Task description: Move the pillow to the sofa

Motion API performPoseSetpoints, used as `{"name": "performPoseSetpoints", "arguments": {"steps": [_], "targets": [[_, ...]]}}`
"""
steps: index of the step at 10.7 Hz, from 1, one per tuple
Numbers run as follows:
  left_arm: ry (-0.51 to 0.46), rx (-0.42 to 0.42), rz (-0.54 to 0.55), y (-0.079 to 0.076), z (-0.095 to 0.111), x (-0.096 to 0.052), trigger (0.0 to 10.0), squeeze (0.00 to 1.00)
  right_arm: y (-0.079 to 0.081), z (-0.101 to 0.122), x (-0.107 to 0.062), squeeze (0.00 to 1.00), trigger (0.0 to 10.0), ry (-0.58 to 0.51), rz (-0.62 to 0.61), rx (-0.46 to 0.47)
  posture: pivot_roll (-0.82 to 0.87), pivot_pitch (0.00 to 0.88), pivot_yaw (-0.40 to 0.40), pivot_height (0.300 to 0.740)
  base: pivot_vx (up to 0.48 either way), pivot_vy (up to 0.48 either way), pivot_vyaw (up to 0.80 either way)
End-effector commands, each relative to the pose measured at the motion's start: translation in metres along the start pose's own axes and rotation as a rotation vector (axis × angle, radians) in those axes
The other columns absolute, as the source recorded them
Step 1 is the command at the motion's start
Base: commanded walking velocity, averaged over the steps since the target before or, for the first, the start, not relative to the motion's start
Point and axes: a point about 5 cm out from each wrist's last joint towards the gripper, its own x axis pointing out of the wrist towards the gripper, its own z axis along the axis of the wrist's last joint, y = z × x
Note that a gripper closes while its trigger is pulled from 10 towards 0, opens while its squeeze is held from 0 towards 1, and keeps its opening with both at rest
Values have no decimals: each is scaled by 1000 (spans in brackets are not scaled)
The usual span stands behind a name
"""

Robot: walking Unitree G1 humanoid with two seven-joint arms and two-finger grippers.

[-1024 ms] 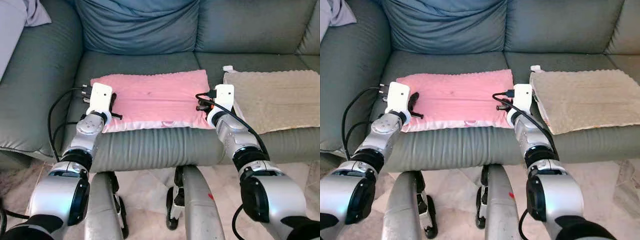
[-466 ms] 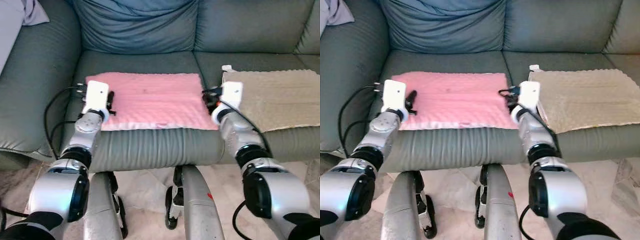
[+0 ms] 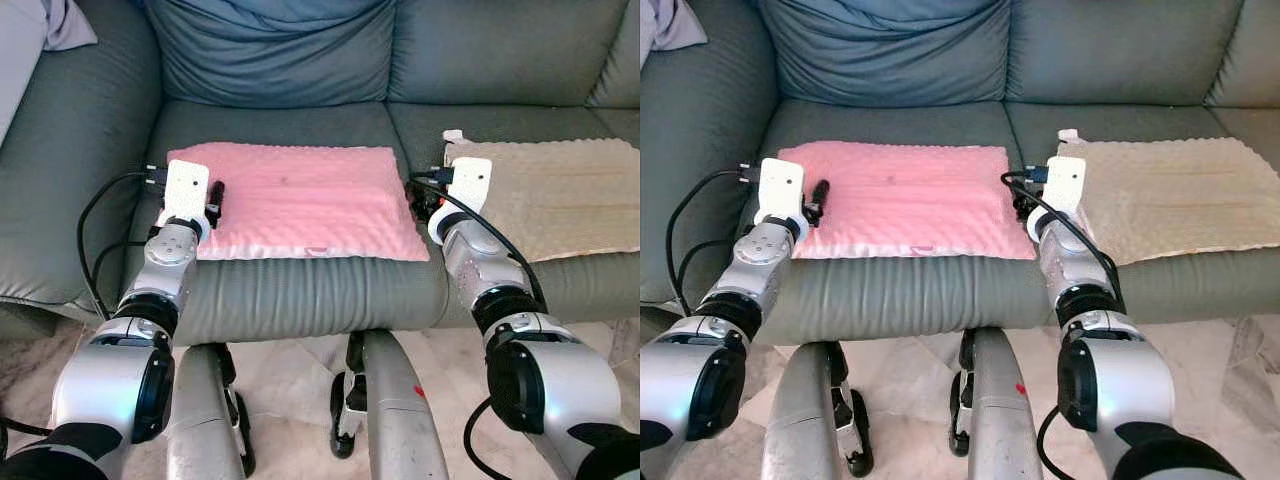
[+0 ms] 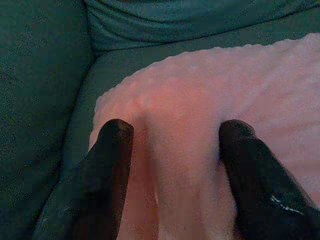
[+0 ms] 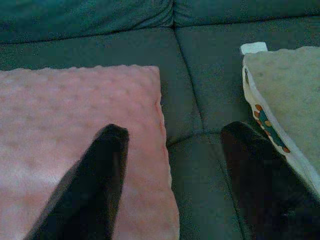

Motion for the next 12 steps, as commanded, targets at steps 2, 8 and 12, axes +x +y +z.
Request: {"name": "performPoseSetpoints", "arguments": {"steps": [2, 8, 12], "targets": [[-3, 65, 30, 7, -4, -3, 10000, 1000, 0, 4, -1, 1000, 10000, -39, 14, -4, -59, 211, -85, 595, 0, 0, 0], [-118, -11, -5, 28, -28, -33, 10000, 1000, -20, -39, -32, 1000, 10000, -64, 1, -46, -22, 51, -71, 595, 0, 0, 0], [-146, -153, -81, 11, -43, -67, 10000, 1000, -4, -67, -71, 1000, 10000, -123, 2, -37, -13, 0, -60, 595, 0, 0, 0]]}}
